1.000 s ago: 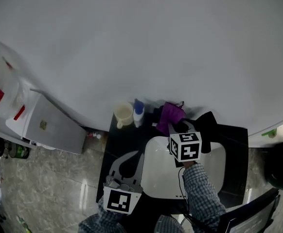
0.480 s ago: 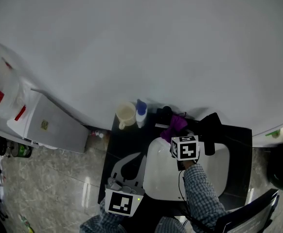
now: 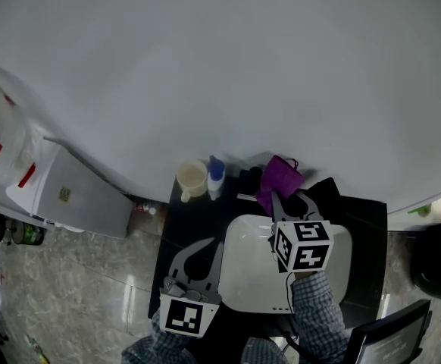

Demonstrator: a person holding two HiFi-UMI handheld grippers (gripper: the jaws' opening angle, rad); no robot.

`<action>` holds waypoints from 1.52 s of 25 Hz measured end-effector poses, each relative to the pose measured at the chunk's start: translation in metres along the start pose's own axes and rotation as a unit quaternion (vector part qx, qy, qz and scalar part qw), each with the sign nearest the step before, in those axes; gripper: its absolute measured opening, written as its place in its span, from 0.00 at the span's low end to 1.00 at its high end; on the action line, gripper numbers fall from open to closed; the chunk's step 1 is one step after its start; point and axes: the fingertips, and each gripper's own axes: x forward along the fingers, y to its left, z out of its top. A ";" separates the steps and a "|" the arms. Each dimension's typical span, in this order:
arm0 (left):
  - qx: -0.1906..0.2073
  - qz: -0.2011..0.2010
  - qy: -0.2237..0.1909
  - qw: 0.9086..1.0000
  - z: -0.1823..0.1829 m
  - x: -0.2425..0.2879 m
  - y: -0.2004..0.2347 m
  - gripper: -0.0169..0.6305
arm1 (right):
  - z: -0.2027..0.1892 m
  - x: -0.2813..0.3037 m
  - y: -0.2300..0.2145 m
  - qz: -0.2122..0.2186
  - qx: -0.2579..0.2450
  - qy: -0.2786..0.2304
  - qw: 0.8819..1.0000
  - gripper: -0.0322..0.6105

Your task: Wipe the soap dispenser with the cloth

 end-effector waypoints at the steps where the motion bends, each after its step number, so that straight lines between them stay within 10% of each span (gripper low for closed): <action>1: 0.001 0.000 0.000 1.000 0.000 0.000 0.000 0.03 | 0.007 0.001 0.005 0.005 -0.002 -0.007 1.000 0.17; 20: 0.004 0.004 0.015 1.000 -0.011 -0.010 0.003 0.03 | -0.120 0.049 0.041 0.023 -0.096 0.147 0.984 0.17; 32: 0.004 0.003 0.001 1.000 -0.001 -0.013 0.004 0.03 | 0.017 -0.009 0.030 -0.002 -0.076 -0.007 0.997 0.17; 38: -0.002 0.007 0.007 1.000 -0.006 -0.021 0.007 0.03 | 0.018 0.032 0.045 0.004 -0.094 0.010 0.995 0.17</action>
